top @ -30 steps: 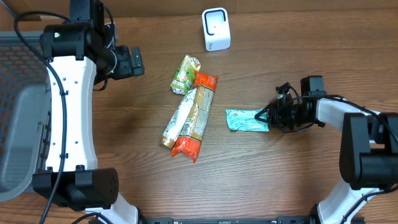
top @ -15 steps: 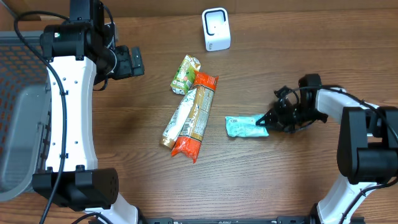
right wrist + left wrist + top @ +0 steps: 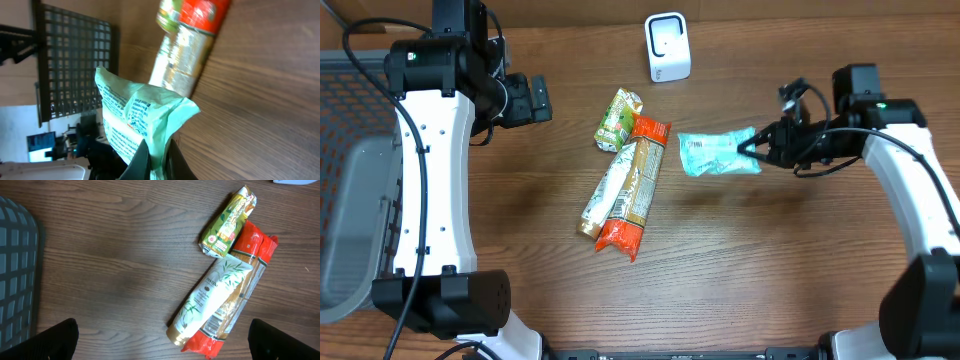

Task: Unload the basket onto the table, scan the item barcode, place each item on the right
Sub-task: 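Lift the teal tissue pack with the right gripper and raise it, then hold the teal tissue pack barcode in front of the white scanner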

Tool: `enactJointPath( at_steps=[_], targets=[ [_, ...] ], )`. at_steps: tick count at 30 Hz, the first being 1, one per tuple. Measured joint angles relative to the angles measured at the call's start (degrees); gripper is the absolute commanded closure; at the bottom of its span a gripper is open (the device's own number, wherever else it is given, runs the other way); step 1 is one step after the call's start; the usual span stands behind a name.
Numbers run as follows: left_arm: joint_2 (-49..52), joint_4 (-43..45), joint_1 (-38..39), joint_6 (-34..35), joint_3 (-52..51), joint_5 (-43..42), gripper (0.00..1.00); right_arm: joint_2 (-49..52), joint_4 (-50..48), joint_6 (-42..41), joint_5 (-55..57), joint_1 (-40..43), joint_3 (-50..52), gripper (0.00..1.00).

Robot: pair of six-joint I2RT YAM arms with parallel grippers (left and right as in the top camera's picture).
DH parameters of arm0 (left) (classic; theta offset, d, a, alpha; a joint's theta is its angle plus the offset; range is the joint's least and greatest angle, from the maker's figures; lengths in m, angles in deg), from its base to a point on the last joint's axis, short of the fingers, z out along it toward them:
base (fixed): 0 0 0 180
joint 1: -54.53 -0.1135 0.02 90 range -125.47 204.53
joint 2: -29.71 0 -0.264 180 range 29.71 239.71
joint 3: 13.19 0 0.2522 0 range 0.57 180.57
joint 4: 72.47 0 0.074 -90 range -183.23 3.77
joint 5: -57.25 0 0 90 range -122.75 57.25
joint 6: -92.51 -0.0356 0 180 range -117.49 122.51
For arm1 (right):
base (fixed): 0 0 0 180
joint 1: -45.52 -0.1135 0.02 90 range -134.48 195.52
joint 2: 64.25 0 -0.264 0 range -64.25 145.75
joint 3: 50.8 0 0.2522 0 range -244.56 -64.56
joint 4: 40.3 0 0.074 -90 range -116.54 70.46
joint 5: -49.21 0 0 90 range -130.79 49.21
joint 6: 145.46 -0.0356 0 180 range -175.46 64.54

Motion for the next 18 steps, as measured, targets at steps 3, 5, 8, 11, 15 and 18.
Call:
enactJointPath(
  at_steps=[3,5,8,11,15,18],
  targets=[
    [0.0,0.0,0.0,0.0,0.0,0.0,0.0,-1.9,1.4,0.1,-0.2,0.0,-2.3,0.96],
    [0.0,0.0,0.0,0.0,0.0,0.0,0.01,-3.0,2.1,0.0,-0.4,0.0,-3.5,0.96],
    [0.0,0.0,0.0,0.0,0.0,0.0,0.0,-3.8,2.9,-0.4,0.0,0.0,-4.1,0.96],
    [0.0,0.0,0.0,0.0,0.0,0.0,0.0,-3.8,3.3,-3.0,3.0,-0.3,-4.1,0.96],
    [0.0,0.0,0.0,0.0,0.0,0.0,0.0,-3.7,6.1,-6.8,9.5,-2.0,-6.5,0.96],
    [0.0,0.0,0.0,0.0,0.0,0.0,0.0,-3.6,8.7,-9.6,16.9,-4.8,-13.6,0.96]
  ],
)
